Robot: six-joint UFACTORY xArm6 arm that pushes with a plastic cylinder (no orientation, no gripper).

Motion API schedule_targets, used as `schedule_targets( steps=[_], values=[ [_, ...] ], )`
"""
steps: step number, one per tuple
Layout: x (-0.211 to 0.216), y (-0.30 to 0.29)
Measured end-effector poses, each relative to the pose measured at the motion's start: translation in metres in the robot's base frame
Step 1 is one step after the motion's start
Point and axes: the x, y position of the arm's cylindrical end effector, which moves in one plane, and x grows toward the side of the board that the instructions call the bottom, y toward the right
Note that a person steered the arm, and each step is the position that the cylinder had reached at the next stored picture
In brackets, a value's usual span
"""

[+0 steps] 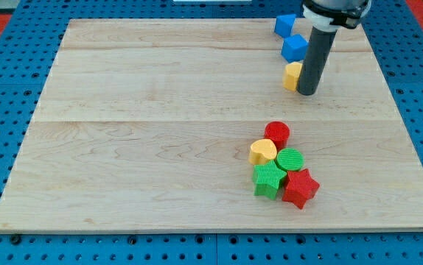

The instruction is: Move your arm towards red star

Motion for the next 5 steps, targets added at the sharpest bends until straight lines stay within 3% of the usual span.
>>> schedule_targets(
  steps=[1, 2, 4, 5],
  values=[
    [0.024, 0.025],
    [0.099, 0.056],
    [0.238, 0.041],
    [0.243, 0.001]
  ],
)
